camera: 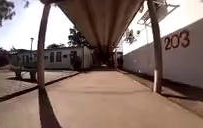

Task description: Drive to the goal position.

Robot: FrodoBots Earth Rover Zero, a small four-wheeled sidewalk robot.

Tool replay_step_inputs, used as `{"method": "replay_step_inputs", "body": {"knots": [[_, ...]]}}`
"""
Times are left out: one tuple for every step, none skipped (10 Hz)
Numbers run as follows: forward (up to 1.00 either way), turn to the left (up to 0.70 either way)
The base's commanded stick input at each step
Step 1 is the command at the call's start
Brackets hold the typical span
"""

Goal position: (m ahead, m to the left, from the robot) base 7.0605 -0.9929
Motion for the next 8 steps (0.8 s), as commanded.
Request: {"method": "replay_step_inputs", "body": {"knots": [[0.50, 0.00], [0.50, 0.00], [0.50, 0.00], [0.50, 0.00], [0.50, 0.00], [0.50, 0.00], [0.50, 0.00], [0.50, 0.00]]}}
